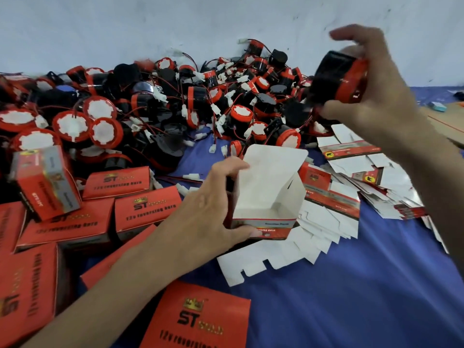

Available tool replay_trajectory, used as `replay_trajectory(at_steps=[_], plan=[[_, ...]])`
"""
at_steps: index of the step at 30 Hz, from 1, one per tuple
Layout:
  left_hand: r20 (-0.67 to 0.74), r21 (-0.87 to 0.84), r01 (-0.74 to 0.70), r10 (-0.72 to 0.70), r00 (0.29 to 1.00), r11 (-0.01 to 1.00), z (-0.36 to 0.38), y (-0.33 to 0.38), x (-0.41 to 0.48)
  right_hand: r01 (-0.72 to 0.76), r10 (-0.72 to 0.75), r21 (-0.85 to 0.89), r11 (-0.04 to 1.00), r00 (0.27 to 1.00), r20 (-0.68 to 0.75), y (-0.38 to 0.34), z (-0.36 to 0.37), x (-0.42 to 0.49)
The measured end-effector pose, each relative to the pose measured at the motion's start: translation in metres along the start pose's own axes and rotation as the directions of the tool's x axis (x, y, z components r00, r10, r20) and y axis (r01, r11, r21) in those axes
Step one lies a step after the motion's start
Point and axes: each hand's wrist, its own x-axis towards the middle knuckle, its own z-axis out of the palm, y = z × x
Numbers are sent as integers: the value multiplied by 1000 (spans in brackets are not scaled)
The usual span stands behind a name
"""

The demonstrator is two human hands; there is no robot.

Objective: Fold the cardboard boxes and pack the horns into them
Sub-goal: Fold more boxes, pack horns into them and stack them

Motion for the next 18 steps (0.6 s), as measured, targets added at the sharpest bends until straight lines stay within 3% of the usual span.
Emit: replay_trajectory(at_steps=[3, 5, 9, 12, 15, 18], plan=[[75, 137, -33, 23, 997, 990, -1, 2, 0, 163, -167, -168, 972, 986, -11, -5, -8, -2], [62, 123, 7, -15, 998, 992, -2, 2, 0, 202, -215, -208, 957, 976, -41, -9, -8, -4], [22, 20, 93, -93, 995, 995, -4, -2, 0, 145, -150, -54, 988, 983, -107, -10, -3, -3], [36, -9, 137, -136, 990, 991, -4, -6, 1, -2, -24, 204, 979, 992, 124, -10, 5, -6], [61, -21, 161, -160, 985, 987, -3, -7, 2, -156, -61, 436, 886, 894, 444, -13, 17, -13], [74, -25, 155, -153, 985, 988, -3, -8, 2, -155, -152, 501, 851, 841, 519, -21, 24, -19]])
